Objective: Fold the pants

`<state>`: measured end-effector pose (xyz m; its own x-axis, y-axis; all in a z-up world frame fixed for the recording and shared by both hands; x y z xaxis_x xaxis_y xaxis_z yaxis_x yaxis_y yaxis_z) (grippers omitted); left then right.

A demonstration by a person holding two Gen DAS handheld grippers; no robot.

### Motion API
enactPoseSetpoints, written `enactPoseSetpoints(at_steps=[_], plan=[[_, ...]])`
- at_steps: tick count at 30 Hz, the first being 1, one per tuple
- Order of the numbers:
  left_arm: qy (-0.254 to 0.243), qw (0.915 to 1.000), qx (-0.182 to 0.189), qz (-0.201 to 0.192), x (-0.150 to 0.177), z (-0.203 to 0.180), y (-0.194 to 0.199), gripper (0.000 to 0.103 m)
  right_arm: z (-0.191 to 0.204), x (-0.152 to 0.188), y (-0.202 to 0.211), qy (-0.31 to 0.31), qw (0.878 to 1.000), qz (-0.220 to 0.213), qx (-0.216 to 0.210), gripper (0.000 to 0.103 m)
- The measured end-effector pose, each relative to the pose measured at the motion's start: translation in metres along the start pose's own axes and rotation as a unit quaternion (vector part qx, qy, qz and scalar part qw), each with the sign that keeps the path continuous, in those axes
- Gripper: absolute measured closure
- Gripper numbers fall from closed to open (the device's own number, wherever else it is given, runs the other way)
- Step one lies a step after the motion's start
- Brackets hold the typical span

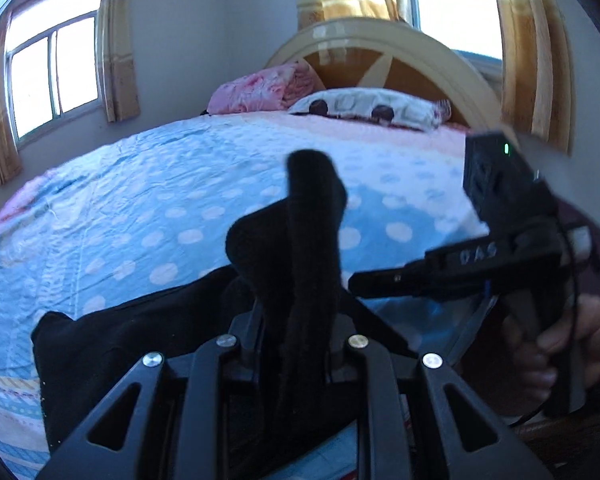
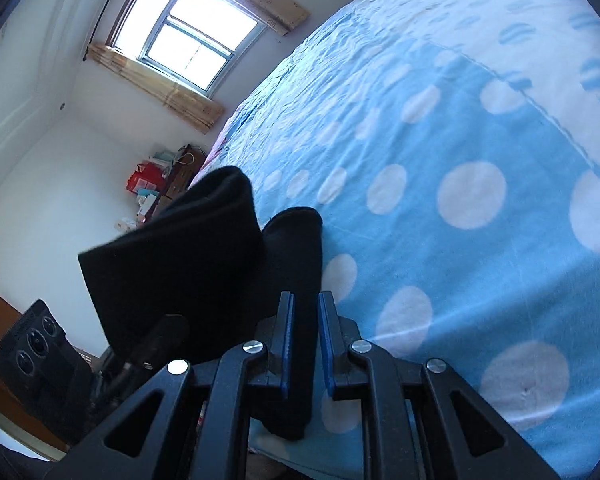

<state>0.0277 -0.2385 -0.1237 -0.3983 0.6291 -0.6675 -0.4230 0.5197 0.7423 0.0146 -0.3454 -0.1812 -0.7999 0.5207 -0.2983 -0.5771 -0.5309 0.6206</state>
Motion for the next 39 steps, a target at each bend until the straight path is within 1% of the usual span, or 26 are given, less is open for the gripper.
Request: enactPoseSetpoints(at_steps=[2, 4, 7, 9, 11, 12, 13, 14, 16, 17, 18, 19, 20, 21, 22, 24, 26, 28, 30, 32, 33, 34, 35, 36, 38, 39], plan=[[-0.023, 0.9994, -0.026, 0.011, 0.005, -0.007, -0.006, 0.08, 0.001, -0.001, -0.001, 0.0, 1.0, 0.001, -0.006, 0.09], [-0.038, 0.9978, -0.048, 0.024, 0.01, -0.01, -0.013, 0.075, 0.005, -0.002, 0.0, 0.004, 1.0, -0.002, -0.009, 0.09], [-0.071, 0.9925, -0.082, 0.055, 0.022, -0.017, -0.024, 0.069, 0.002, -0.002, 0.002, -0.001, 1.0, -0.002, -0.006, 0.09], [-0.083, 0.9914, -0.08, 0.063, 0.027, -0.019, -0.019, 0.06, -0.004, -0.002, 0.004, -0.016, 1.0, -0.001, -0.01, 0.09], [-0.076, 0.9927, -0.073, 0.059, 0.03, -0.012, -0.006, 0.036, -0.011, -0.001, 0.009, -0.024, 1.0, -0.003, -0.019, 0.09], [-0.068, 0.9937, -0.07, 0.056, 0.031, -0.005, 0.002, 0.031, -0.013, 0.0, 0.013, -0.026, 0.999, -0.005, -0.018, 0.09], [-0.059, 0.9944, -0.068, 0.055, 0.033, 0.004, 0.01, 0.021, -0.015, -0.001, 0.017, -0.03, 0.999, -0.008, -0.018, 0.09], [-0.047, 0.995, -0.07, 0.054, 0.037, 0.016, 0.022, 0.015, -0.017, -0.002, 0.022, -0.036, 0.999, -0.013, -0.019, 0.09], [-0.028, 0.9961, -0.071, 0.045, 0.042, 0.033, 0.04, 0.015, -0.023, -0.005, 0.033, -0.059, 0.997, -0.026, -0.043, 0.087], [-0.008, 0.9966, -0.074, 0.037, 0.044, 0.049, 0.052, 0.013, -0.023, -0.007, 0.037, -0.07, 0.995, -0.03, -0.063, 0.08], [0.011, 0.996, -0.082, 0.034, 0.046, 0.064, 0.06, 0.012, -0.022, -0.011, 0.04, -0.084, 0.991, -0.034, -0.095, 0.066], [0.029, 0.9948, -0.092, 0.032, 0.047, 0.077, 0.065, 0.01, -0.02, -0.015, 0.042, -0.092, 0.988, -0.034, -0.119, 0.058], [0.055, 0.9929, -0.101, 0.029, 0.049, 0.096, 0.073, 0.01, -0.014, -0.021, 0.044, -0.094, 0.984, -0.036, -0.146, 0.041], [0.072, 0.9916, -0.104, 0.027, 0.051, 0.107, 0.078, 0.01, -0.007, -0.026, 0.044, -0.088, 0.983, -0.035, -0.16, 0.026], [0.088, 0.99, -0.108, 0.025, 0.052, 0.118, 0.081, 0.01, 0.001, -0.032, 0.042, -0.076, 0.983, -0.03, -0.163, 0.022], [0.118, 0.9863, -0.113, 0.023, 0.057, 0.136, 0.086, 0.01, 0.011, -0.038, 0.032, -0.05, 0.992, -0.015, -0.116, 0.022], [0.141, 0.9833, -0.112, 0.026, 0.062, 0.15, 0.085, 0.01, 0.018, -0.041, 0.023, 0.0, 0.999, -0.007, -0.032, 0.022], [0.171, 0.9781, -0.113, 0.038, 0.07, 0.165, 0.079, 0.01, 0.02, -0.04, 0.01, 0.035, 0.999, 0.005, 0.027, 0.022], [0.199, 0.974, -0.098, 0.047, 0.078, 0.174, 0.074, 0.01, 0.023, -0.037, -0.006, 0.047, 0.998, 0.023, 0.03, 0.022], [0.222, 0.9695, -0.09, 0.052, 0.085, 0.183, 0.072, 0.01, 0.034, -0.035, -0.013, 0.076, 0.996, 0.02, 0.034, 0.024], [0.229, 0.9679, -0.09, 0.052, 0.089, 0.185, 0.07, 0.01, 0.041, -0.034, -0.014, 0.092, 0.995, 0.013, 0.041, 0.045], [0.235, 0.9664, -0.09, 0.05, 0.091, 0.189, 0.071, 0.01, 0.045, -0.033, -0.017, 0.114, 0.991, 0.012, 0.074, 0.055], [0.241, 0.9651, -0.089, 0.048, 0.092, 0.191, 0.071, 0.01, 0.044, -0.036, -0.024, 0.124, 0.987, 0.02, 0.1, 0.061], [0.246, 0.9641, -0.088, 0.046, 0.093, 0.194, 0.072, 0.01, 0.045, -0.035, -0.029, 0.13, 0.985, 0.03, 0.111, 0.063], [0.252, 0.9625, -0.091, 0.043, 0.095, 0.199, 0.074, 0.01, 0.054, -0.032, -0.029, 0.13, 0.987, 0.042, 0.087, 0.067], [0.256, 0.9613, -0.094, 0.041, 0.096, 0.202, 0.075, 0.01, 0.06, -0.034, -0.028, 0.133, 0.987, 0.045, 0.083, 0.07]])
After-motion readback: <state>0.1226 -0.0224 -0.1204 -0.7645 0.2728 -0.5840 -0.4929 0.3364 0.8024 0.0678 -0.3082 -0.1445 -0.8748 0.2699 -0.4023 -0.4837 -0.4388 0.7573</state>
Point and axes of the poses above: each gripper's, at about its wrist camera, not at the fingertips, and y roughly against the way its jaws point, z to its left, x to its underside, the point moved 10 cm from there along -y, roughly the way its jaws point, and after that the axes turned 13 degrees about z, right-handed, at the moved point
